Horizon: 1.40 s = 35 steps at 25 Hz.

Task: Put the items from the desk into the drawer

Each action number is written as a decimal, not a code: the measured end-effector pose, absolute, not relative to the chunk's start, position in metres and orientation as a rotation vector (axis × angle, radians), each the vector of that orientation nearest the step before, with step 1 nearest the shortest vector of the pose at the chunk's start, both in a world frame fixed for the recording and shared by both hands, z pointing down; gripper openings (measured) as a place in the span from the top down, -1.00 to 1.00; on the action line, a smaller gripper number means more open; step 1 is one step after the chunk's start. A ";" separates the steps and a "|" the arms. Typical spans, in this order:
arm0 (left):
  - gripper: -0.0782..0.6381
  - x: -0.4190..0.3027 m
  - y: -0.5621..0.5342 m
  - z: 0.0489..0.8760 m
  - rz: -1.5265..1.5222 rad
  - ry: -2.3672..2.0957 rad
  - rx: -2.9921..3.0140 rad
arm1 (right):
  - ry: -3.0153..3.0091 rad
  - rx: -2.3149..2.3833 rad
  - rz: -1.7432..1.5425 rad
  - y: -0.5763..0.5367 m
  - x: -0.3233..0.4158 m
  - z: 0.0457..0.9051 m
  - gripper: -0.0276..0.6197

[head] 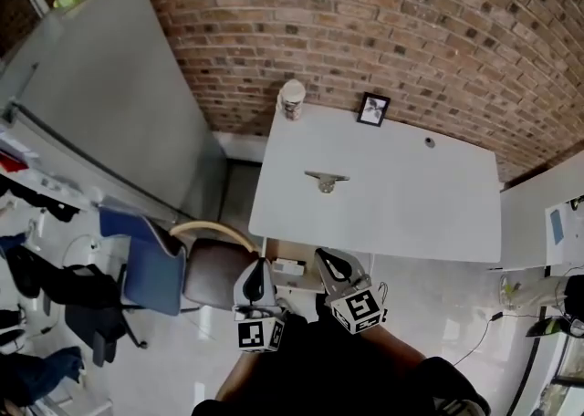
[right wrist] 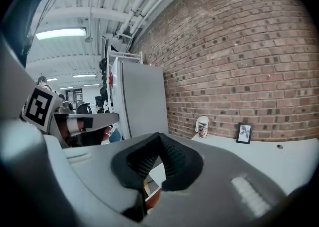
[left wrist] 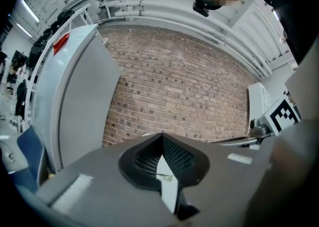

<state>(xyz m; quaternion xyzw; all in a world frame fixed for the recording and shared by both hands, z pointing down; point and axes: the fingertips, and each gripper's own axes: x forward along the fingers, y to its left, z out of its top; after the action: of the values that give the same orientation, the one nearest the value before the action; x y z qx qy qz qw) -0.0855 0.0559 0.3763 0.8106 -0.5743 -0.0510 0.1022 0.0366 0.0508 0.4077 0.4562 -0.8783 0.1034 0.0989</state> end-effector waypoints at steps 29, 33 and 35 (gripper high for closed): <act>0.73 -0.043 0.017 0.358 -0.147 -1.627 2.432 | -2.446 1.551 0.355 -0.017 0.117 0.435 0.49; 0.73 -0.034 0.006 0.357 -0.145 -1.630 2.424 | -2.421 1.516 0.375 -0.038 0.125 0.452 0.49; 0.73 -0.029 -0.001 0.356 -0.144 -1.632 2.416 | -2.413 1.496 0.384 -0.050 0.128 0.460 0.49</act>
<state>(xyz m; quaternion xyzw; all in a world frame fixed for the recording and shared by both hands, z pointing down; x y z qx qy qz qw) -0.0291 -0.0007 0.3558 0.8226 -0.5556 -0.0490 0.1108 0.1283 -0.0499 0.4600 0.5170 -0.8343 0.1327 0.1378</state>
